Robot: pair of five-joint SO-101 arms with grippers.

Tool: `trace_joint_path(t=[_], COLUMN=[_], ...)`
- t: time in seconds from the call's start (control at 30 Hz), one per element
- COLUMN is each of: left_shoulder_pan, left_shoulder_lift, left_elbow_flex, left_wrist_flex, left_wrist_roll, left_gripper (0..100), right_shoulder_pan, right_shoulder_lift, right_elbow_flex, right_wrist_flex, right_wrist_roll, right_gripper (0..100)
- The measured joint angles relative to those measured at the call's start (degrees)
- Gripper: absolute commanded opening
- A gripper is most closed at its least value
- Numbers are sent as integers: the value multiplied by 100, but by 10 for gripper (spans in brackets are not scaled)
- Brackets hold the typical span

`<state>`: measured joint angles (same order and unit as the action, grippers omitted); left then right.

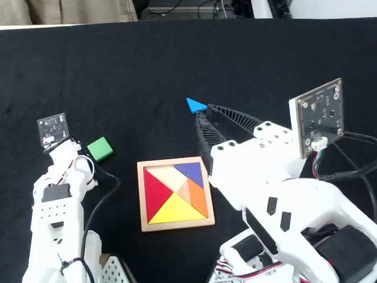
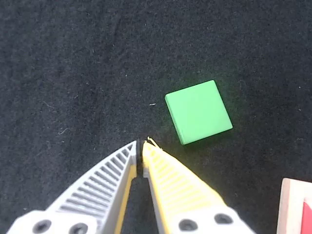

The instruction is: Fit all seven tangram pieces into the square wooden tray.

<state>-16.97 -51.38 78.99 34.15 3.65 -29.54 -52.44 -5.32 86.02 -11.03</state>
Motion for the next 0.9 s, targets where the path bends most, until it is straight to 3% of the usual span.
trace_joint_path(t=[0.3, 0.47, 0.53, 0.7, 0.9], left_shoulder_pan=[0, 0, 0, 0, 0], left_shoulder_lift=[0, 0, 0, 79, 1213], left_elbow_flex=[0, 0, -62, -1354, -3429], left_wrist_flex=[0, 9, 167, 1776, 3464], left_wrist_roll=[0, 0, 0, -202, -193], left_gripper=[34, 188, 195, 197, 223], right_shoulder_pan=[26, 1020, 1538, 2787, 3051], right_shoulder_lift=[0, 0, 26, 97, 97], right_elbow_flex=[0, 905, 1662, 3851, 6330], right_wrist_flex=[0, -396, -809, -2189, -4193], right_wrist_roll=[114, 545, 580, 580, 580], right_gripper=[75, 75, 75, 74, 74])
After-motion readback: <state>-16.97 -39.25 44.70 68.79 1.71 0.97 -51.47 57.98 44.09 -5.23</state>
